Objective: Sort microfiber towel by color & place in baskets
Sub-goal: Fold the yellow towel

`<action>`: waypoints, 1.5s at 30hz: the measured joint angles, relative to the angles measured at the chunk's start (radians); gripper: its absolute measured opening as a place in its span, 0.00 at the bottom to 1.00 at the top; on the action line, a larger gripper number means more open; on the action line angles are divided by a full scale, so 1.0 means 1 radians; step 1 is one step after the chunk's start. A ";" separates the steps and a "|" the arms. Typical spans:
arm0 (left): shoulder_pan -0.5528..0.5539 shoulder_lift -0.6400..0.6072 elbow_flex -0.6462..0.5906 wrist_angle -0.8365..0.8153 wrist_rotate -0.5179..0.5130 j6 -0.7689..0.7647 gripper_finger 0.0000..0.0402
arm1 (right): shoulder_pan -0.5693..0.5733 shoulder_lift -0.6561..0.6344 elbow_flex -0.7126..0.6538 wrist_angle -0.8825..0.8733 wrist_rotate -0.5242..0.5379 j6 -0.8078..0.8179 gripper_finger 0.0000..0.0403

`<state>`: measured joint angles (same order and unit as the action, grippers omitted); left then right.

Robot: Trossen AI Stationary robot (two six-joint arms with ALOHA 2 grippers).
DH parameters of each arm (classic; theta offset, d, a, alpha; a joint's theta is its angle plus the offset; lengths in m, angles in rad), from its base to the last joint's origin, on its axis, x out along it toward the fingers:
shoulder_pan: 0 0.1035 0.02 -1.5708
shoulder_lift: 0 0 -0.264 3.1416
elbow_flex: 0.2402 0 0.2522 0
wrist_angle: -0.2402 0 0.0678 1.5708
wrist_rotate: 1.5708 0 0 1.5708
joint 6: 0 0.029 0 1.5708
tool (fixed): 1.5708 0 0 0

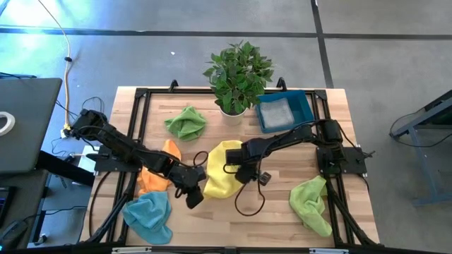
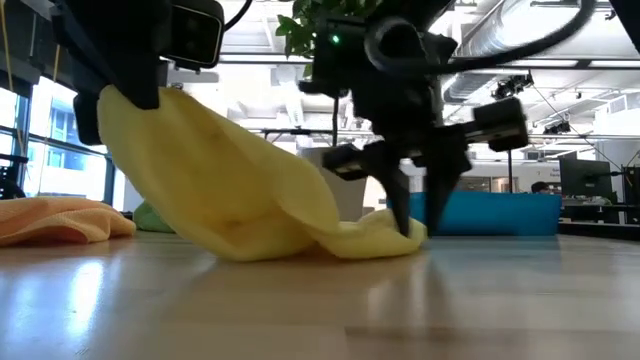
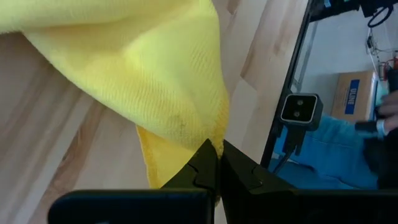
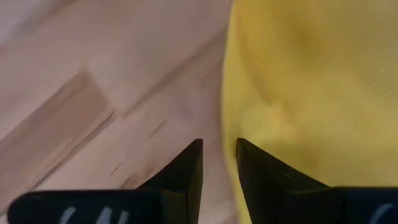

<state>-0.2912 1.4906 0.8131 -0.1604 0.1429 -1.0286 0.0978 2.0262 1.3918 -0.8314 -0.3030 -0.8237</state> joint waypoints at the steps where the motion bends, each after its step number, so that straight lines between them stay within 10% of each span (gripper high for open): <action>1: -0.003 0.000 0.000 0.000 0.000 0.000 0.00 | 0.000 0.000 0.000 -0.037 0.011 0.009 0.22; 11: -0.030 0.000 0.000 0.000 0.003 0.000 0.00 | 0.000 0.000 0.042 -0.230 0.030 0.108 0.22; 24: -0.051 0.000 0.000 0.000 0.001 -0.019 0.00 | -0.079 0.000 0.083 0.063 0.256 0.279 0.22; 39: -0.050 0.000 0.000 0.000 -0.005 0.001 0.00 | -0.153 0.000 0.083 -0.001 -0.086 0.449 0.40; 45: -0.048 0.000 0.000 0.000 -0.014 0.011 0.00 | -0.140 0.000 0.083 0.024 -0.010 0.443 0.38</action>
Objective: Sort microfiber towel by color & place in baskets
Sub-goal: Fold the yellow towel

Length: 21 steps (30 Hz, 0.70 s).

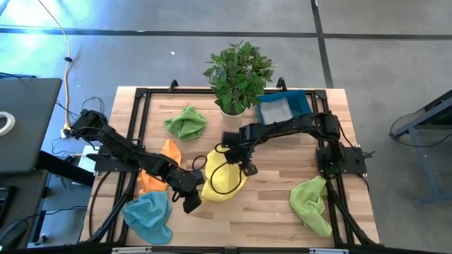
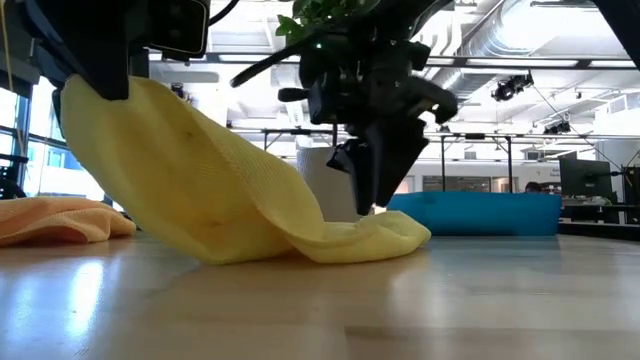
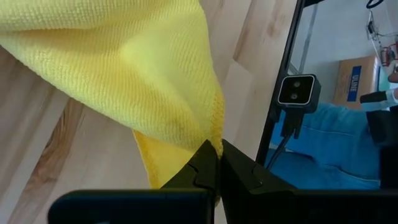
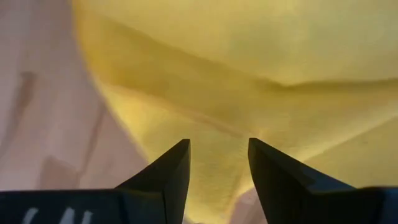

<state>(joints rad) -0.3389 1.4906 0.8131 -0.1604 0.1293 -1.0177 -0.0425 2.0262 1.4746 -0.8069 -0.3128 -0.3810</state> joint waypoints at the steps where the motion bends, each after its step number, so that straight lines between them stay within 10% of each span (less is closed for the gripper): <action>1: 0.000 0.000 0.000 0.000 -0.005 0.000 0.00 | 0.000 0.000 0.000 0.012 0.022 0.010 0.38; 21: 0.000 0.000 0.000 -0.025 -0.010 0.027 0.00 | 0.050 0.006 0.000 -0.221 -0.097 0.070 0.37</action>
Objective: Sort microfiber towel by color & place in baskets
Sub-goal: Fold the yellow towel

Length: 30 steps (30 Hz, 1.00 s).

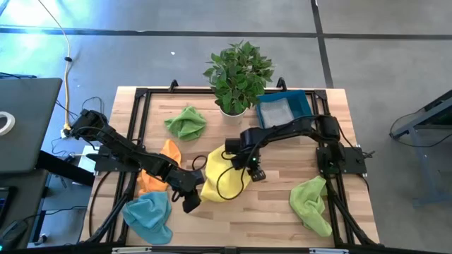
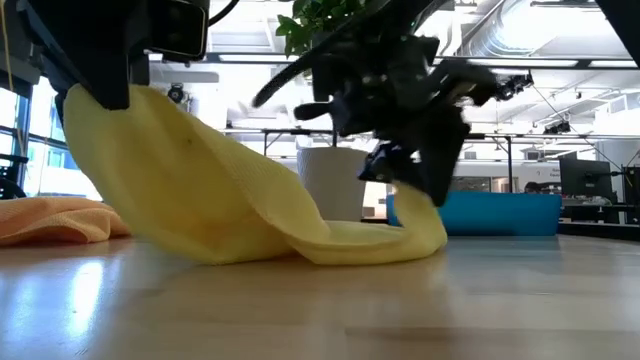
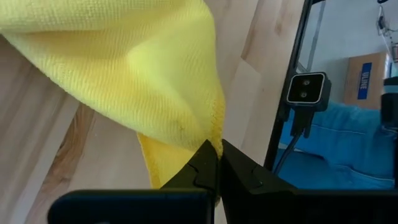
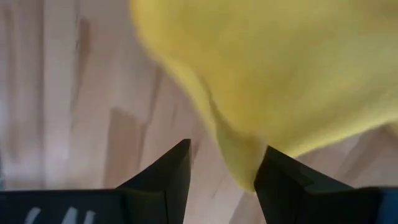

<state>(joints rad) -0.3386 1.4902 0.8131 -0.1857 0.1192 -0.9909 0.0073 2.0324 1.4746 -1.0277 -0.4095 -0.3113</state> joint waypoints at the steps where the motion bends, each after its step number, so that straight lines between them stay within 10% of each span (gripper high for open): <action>1: 0.000 0.000 0.000 -0.009 0.000 0.000 0.00 | 0.007 -0.004 0.000 -0.026 -0.002 0.000 0.37; 8: 0.000 0.000 0.000 -0.050 -0.004 0.000 0.00 | 0.094 -0.013 0.000 -0.119 -0.085 -0.016 0.37; 30: 0.000 0.000 0.000 -0.050 -0.042 0.041 0.00 | 0.250 -0.013 0.000 0.010 0.364 0.099 0.37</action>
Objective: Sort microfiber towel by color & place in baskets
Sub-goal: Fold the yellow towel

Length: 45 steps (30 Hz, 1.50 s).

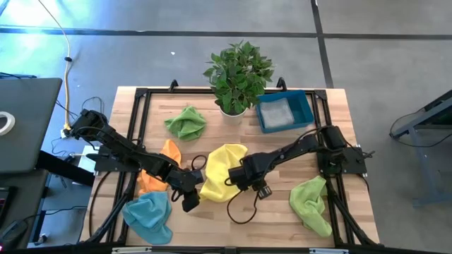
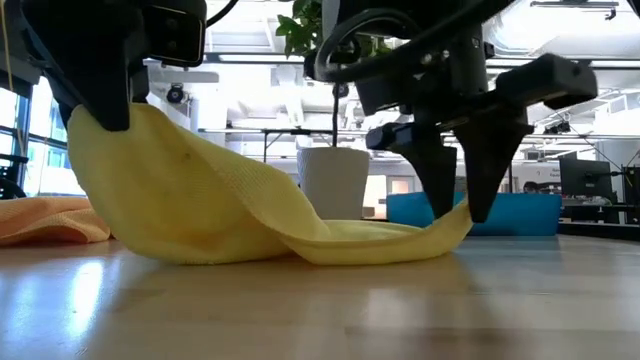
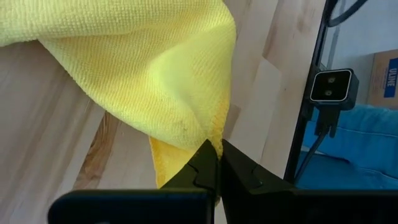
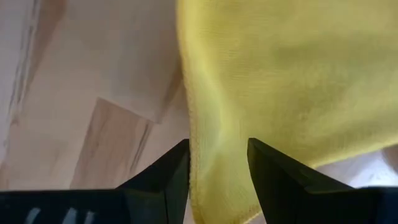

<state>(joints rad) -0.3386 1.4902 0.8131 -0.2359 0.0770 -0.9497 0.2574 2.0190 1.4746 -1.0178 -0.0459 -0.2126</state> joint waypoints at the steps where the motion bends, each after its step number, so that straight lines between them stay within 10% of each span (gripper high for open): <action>1: 0.000 0.000 0.000 0.000 0.000 0.000 0.00 | -0.002 0.000 0.000 -0.002 0.001 0.014 0.37; 8: -0.003 0.000 0.000 0.000 -0.002 0.000 0.00 | 0.001 0.000 -0.074 0.007 0.013 0.077 0.32; 15: -0.003 0.000 0.000 0.000 -0.002 0.016 0.00 | 0.014 0.000 -0.094 0.013 0.037 0.146 0.03; 27: 0.042 -0.005 0.135 -0.286 -0.023 0.303 0.00 | -0.026 -0.201 -0.069 0.001 0.119 0.309 0.00; 34: 0.105 -0.005 0.408 -0.725 -0.192 0.493 0.00 | -0.068 -0.359 -0.068 -0.029 0.150 0.402 0.00; 45: 0.164 -0.005 0.769 -1.117 -0.600 0.509 0.00 | -0.068 -0.492 -0.068 -0.061 0.483 0.576 0.00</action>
<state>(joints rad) -0.1745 1.4849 1.5825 -1.3531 -0.5234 -0.4408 0.1898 1.5271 1.4071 -1.0787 0.4367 0.3630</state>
